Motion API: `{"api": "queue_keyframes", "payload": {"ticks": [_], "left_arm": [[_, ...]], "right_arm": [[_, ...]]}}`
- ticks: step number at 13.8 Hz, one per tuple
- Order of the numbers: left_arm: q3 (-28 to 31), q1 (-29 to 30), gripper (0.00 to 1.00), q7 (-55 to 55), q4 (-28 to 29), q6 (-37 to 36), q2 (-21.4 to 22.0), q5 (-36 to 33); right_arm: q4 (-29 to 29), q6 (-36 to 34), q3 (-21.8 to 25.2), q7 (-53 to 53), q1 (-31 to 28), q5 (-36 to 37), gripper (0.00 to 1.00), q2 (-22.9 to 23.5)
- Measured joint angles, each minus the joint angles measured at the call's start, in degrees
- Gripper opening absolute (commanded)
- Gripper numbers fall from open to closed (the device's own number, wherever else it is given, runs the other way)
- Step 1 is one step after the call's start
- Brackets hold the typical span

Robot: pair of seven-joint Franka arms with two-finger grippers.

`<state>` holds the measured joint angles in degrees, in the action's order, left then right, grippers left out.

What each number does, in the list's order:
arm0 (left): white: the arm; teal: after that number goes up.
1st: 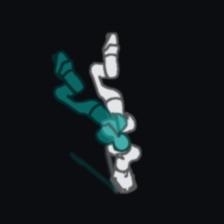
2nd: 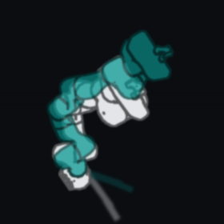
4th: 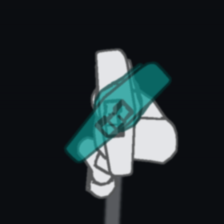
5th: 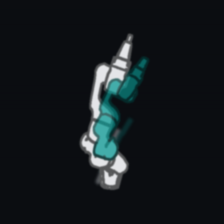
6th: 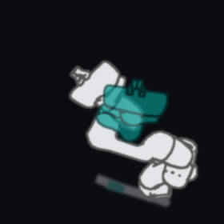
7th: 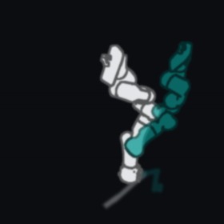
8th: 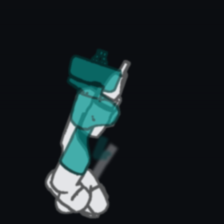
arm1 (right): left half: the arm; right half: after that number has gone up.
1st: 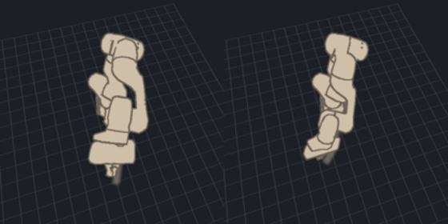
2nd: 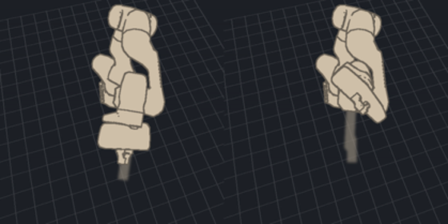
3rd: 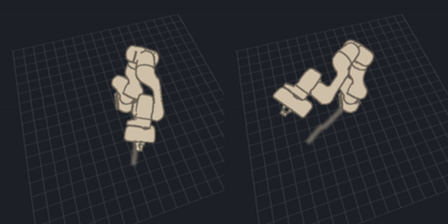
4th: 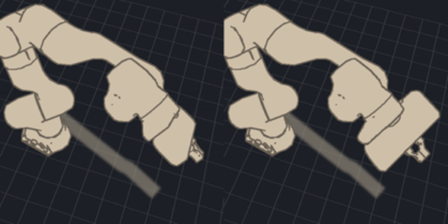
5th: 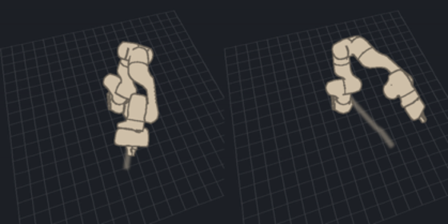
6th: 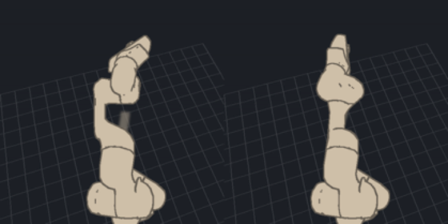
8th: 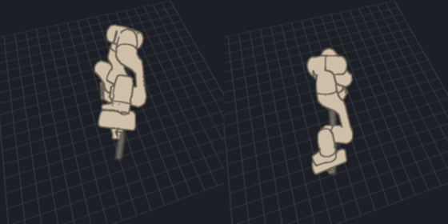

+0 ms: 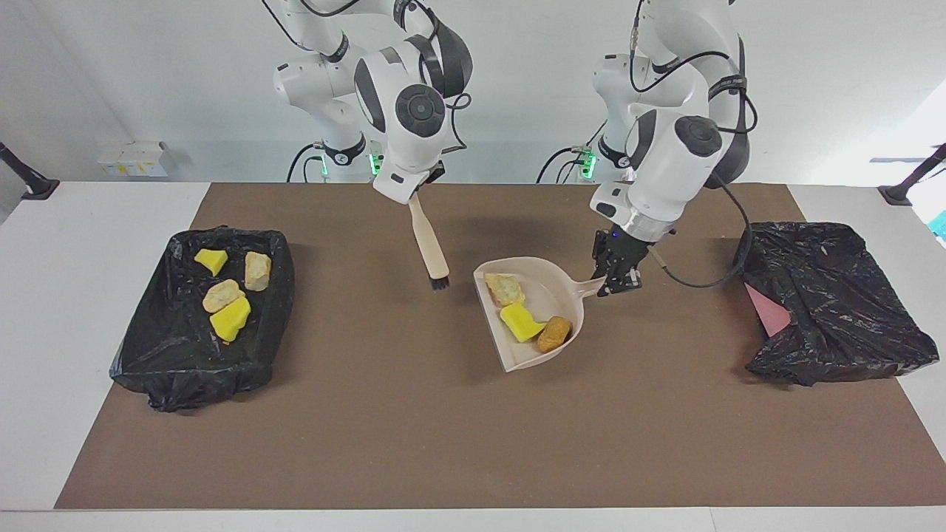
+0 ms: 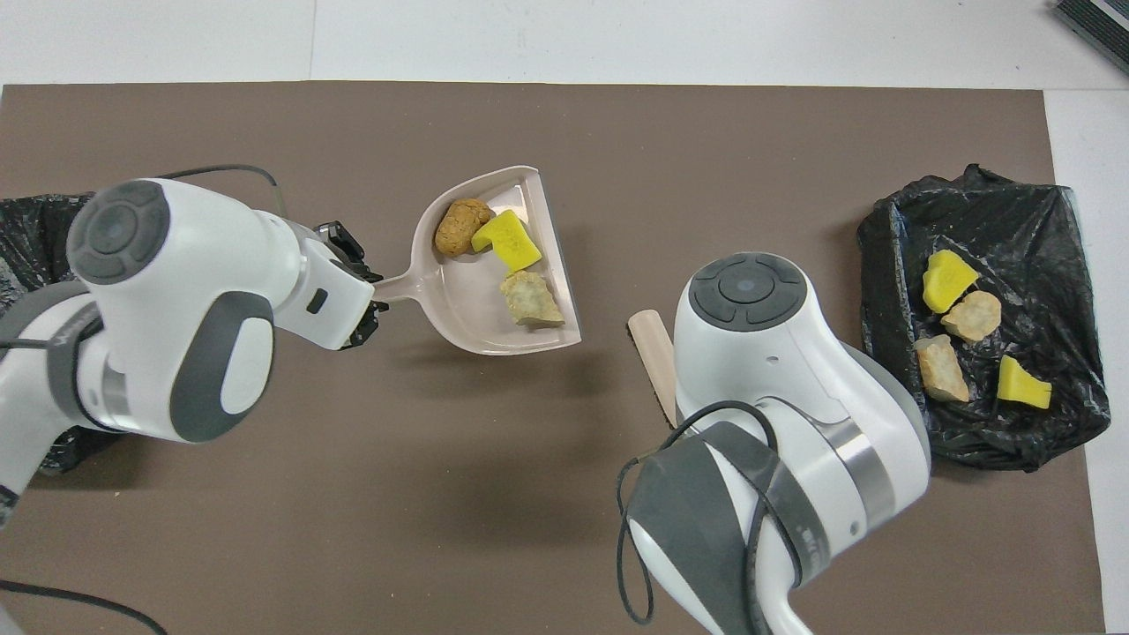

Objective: Sweep and dump trash in bin
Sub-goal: 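Carry the loaded dustpan with the left gripper toward the other black bag, then tip the dustpan over the black bag with the left gripper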

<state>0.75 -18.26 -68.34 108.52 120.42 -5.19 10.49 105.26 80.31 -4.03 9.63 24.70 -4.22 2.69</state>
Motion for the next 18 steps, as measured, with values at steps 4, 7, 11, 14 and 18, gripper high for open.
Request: {"api": "queue_keyframes", "payload": {"ticks": [4, 7, 11, 14, 18], "left_arm": [[0.3, 6.2, 0.00, -5.5, -6.3, -8.6, 0.8, 0.0], [0.4, 11.7, 0.00, -12.2, -6.6, -9.8, 0.6, -0.5], [0.6, 22.5, 0.00, -24.7, -6.7, -11.8, 0.5, -1.2], [0.8, 29.3, 0.00, -32.5, -6.9, -13.1, 0.5, -3.6], [1.0, 38.0, 0.00, -38.1, -9.2, -13.1, 0.4, -10.1]], "right_arm": [[-0.1, -0.1, 0.0, 0.0, 0.4, -0.3, 0.00, -0.4], [-0.1, -0.1, 0.0, 0.0, 0.4, -2.7, 0.00, -0.4], [-0.1, -0.1, 0.0, 0.0, 0.4, -3.3, 0.00, -0.4], [-0.1, 0.7, 0.0, 0.0, 0.4, -3.3, 0.00, -0.4], [-0.1, 1.2, 0.0, 0.0, 0.4, -3.4, 0.00, -0.4]]}}
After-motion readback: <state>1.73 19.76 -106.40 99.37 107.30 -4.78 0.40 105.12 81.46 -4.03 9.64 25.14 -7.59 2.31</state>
